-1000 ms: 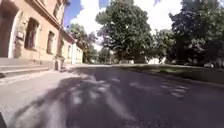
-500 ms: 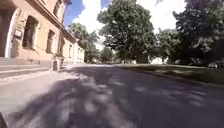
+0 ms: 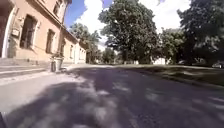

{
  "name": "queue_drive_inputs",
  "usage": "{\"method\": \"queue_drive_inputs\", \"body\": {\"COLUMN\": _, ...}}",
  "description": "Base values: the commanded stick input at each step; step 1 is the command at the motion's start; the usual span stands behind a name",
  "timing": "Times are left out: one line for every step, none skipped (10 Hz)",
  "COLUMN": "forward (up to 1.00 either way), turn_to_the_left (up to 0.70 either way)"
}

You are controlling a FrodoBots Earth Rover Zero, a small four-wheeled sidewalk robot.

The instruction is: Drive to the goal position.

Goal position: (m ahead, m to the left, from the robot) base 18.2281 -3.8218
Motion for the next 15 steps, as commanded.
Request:
{"method": "queue_drive_inputs", "body": {"forward": 1.0, "turn_to_the_left": 0.0}}
{"method": "queue_drive_inputs", "body": {"forward": 1.0, "turn_to_the_left": 0.0}}
{"method": "queue_drive_inputs", "body": {"forward": 1.0, "turn_to_the_left": 0.0}}
{"method": "queue_drive_inputs", "body": {"forward": 1.0, "turn_to_the_left": 0.0}}
{"method": "queue_drive_inputs", "body": {"forward": 1.0, "turn_to_the_left": 0.0}}
{"method": "queue_drive_inputs", "body": {"forward": 1.0, "turn_to_the_left": 0.0}}
{"method": "queue_drive_inputs", "body": {"forward": 1.0, "turn_to_the_left": 0.0}}
{"method": "queue_drive_inputs", "body": {"forward": 1.0, "turn_to_the_left": 0.0}}
{"method": "queue_drive_inputs", "body": {"forward": 1.0, "turn_to_the_left": 0.0}}
{"method": "queue_drive_inputs", "body": {"forward": 1.0, "turn_to_the_left": 0.0}}
{"method": "queue_drive_inputs", "body": {"forward": 1.0, "turn_to_the_left": 0.0}}
{"method": "queue_drive_inputs", "body": {"forward": 1.0, "turn_to_the_left": 0.0}}
{"method": "queue_drive_inputs", "body": {"forward": 1.0, "turn_to_the_left": 0.0}}
{"method": "queue_drive_inputs", "body": {"forward": 1.0, "turn_to_the_left": 0.0}}
{"method": "queue_drive_inputs", "body": {"forward": 1.0, "turn_to_the_left": 0.0}}
